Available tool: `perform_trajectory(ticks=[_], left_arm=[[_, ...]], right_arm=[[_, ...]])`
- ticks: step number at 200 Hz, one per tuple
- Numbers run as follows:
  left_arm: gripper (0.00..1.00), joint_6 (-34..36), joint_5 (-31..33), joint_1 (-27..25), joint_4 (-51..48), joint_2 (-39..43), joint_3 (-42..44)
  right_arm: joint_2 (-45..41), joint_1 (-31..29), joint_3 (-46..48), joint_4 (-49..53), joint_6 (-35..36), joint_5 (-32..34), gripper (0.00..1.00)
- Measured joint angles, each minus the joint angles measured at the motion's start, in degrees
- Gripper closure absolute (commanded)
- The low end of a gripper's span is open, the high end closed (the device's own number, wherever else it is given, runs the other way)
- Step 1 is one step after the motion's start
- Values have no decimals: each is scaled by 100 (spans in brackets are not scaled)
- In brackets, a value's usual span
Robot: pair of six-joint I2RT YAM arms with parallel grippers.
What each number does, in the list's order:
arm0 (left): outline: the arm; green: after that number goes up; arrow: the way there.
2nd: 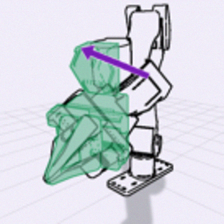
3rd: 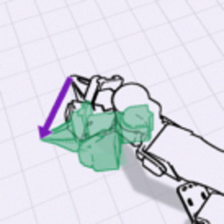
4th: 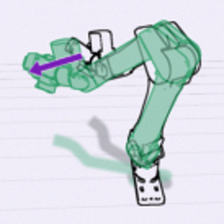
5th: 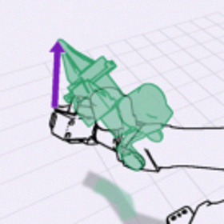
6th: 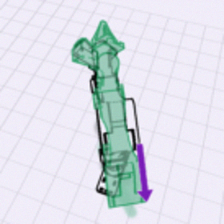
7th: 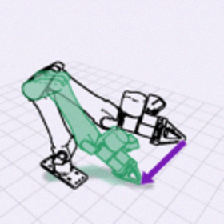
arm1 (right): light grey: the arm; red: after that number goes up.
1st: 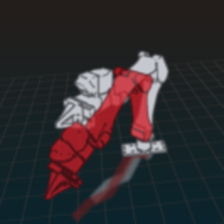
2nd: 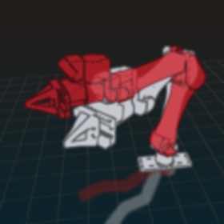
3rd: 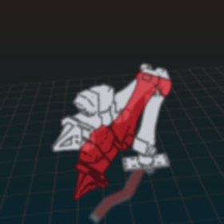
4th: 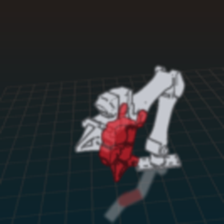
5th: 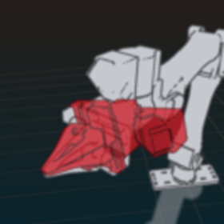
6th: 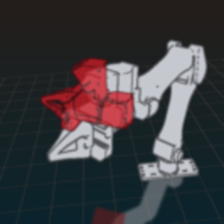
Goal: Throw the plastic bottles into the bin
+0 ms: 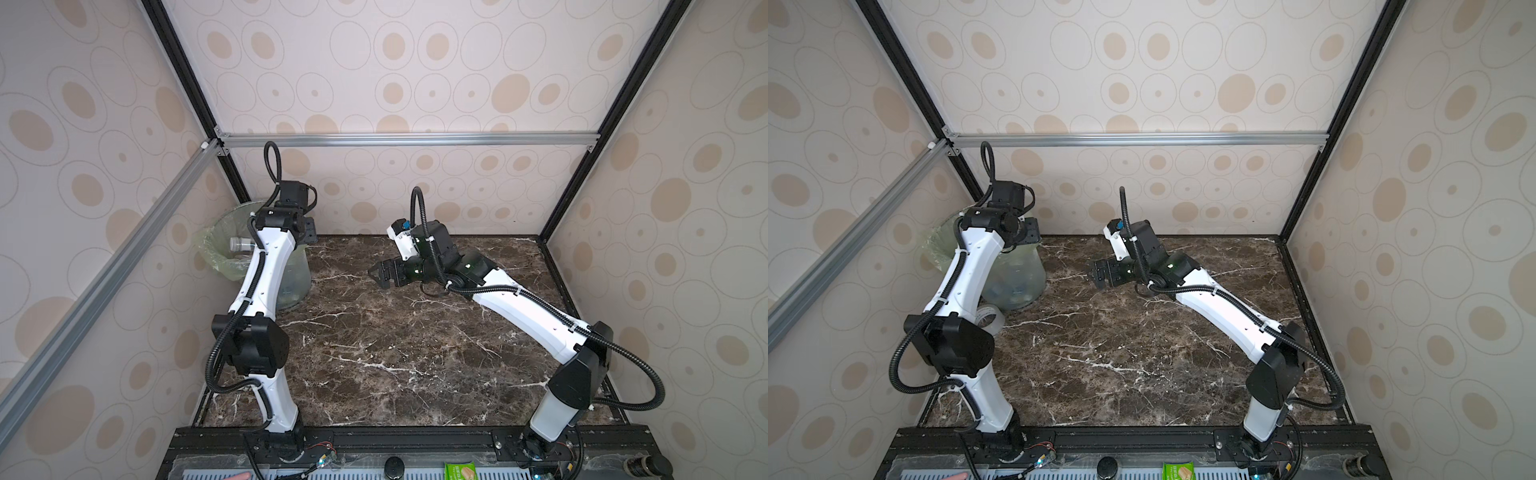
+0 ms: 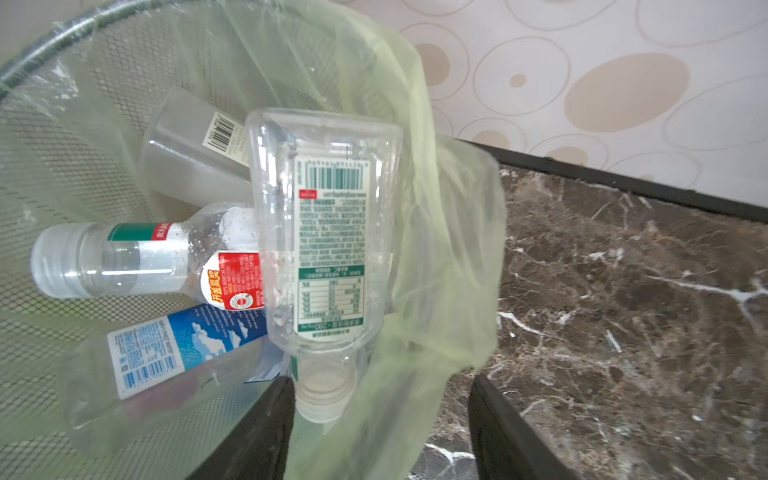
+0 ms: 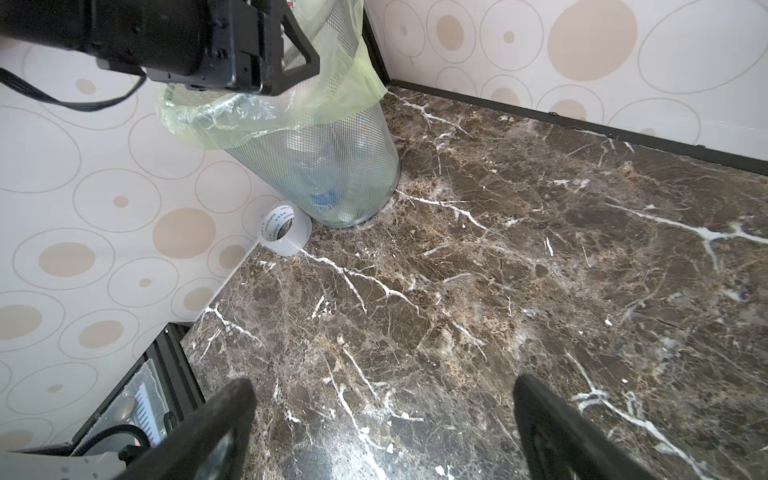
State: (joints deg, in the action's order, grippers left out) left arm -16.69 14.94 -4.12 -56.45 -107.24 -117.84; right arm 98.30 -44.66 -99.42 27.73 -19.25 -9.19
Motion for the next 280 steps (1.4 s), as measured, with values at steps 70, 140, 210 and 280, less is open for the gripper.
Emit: perform_trajectory(ticks=[70, 140, 210, 280], left_arm=[[73, 245, 11, -9, 44, -151, -22], [85, 173, -289, -308, 55, -251, -164], [87, -52, -896, -876, -7, -612, -793], [75, -227, -1276, -1969, 236, -1626, -2070]], right_arm=[[-146, 0, 177, -74, -7, 46, 0], [-164, 17, 251, -138, -92, 107, 0], [-330, 103, 422, -151, -109, 245, 0], [-763, 391, 852, -160, -162, 411, 0]])
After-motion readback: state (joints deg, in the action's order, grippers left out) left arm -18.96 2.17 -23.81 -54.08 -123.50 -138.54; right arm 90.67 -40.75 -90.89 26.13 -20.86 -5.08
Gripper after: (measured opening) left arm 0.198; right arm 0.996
